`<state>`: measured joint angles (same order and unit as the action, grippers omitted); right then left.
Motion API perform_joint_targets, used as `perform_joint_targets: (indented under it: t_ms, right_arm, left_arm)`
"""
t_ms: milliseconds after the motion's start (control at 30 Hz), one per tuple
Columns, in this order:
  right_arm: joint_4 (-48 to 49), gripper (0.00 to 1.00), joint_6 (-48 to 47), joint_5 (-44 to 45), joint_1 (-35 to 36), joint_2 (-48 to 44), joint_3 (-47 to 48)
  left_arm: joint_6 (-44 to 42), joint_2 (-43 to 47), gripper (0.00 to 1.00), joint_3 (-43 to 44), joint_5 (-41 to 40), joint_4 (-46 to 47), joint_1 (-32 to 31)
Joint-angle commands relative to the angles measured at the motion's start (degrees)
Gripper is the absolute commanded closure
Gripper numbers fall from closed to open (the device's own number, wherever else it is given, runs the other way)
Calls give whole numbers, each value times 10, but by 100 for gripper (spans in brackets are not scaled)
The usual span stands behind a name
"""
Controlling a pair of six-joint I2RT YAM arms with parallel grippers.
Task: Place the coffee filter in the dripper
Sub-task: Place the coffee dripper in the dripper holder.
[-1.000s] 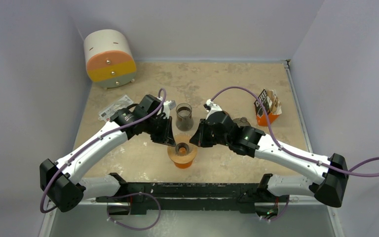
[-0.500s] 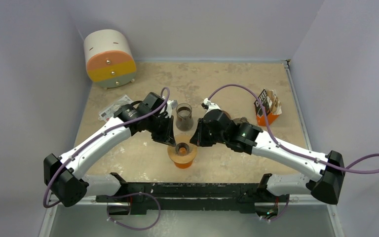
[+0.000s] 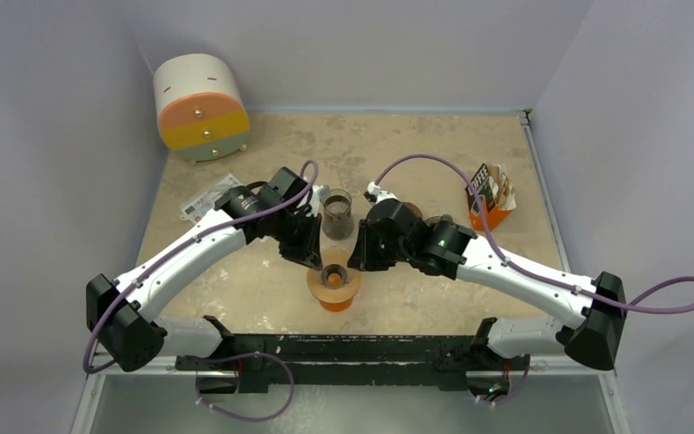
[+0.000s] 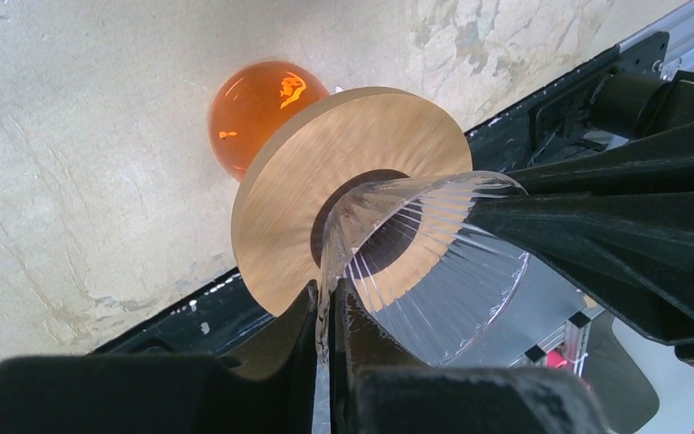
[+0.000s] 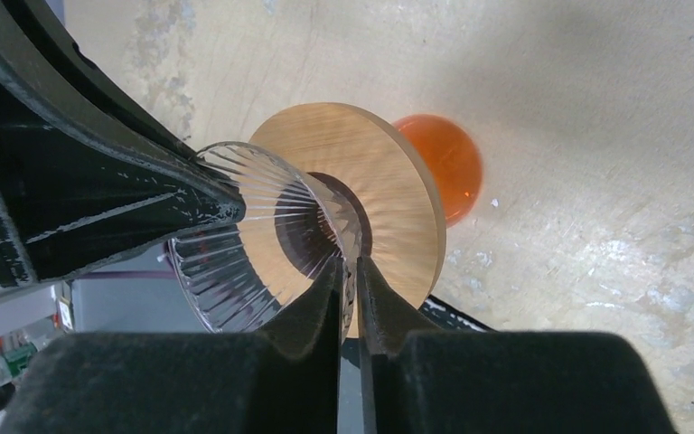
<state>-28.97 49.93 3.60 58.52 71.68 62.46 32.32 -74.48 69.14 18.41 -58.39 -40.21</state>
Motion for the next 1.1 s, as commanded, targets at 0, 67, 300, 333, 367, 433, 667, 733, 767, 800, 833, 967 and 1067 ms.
perform_joint_targets:
  t_ms: [0, 67, 300, 333, 367, 433, 667, 733, 767, 800, 833, 967, 1067]
  right_arm:
    - [-71, 87, -2, -6, 9, 18, 2]
    - [-73, 84, -2, -4, 9, 18, 5]
    - [-78, 80, -2, 0, 8, 20, 16]
    - [-78, 80, -2, 0, 9, 19, 18]
    - [-79, 79, -2, 1, 9, 20, 19]
    - [-81, 76, -2, 3, 9, 21, 21]
    - [-82, 73, -1, 7, 9, 18, 32]
    - [-82, 71, -2, 10, 9, 18, 37]
    - [-84, 70, -3, 12, 8, 18, 39]
    - [-86, 69, -3, 13, 8, 18, 43]
    - [-88, 68, -4, 13, 8, 18, 46]
    - [-94, 62, -6, 21, 7, 15, 57]
    - [-100, 57, -10, 29, 8, 12, 67]
  left_arm:
    - [-27, -15, 94, 9, -6, -28, -9]
    - [-28, -15, 92, 12, -7, -29, -9]
    - [-32, -19, 86, 25, -12, -37, -10]
    - [-33, -20, 84, 26, -14, -38, -9]
    - [-34, -20, 83, 28, -14, -40, -9]
    - [-35, -21, 80, 31, -16, -42, -9]
    - [-38, -23, 74, 43, -19, -42, -9]
    - [-38, -26, 72, 50, -19, -42, -9]
    - [-39, -28, 72, 54, -18, -42, -9]
    - [-39, -30, 71, 57, -17, -42, -9]
    - [-39, -32, 71, 60, -16, -42, -9]
    - [-40, -37, 69, 71, -13, -40, -10]
    - [-40, -42, 66, 81, -12, -40, -10]
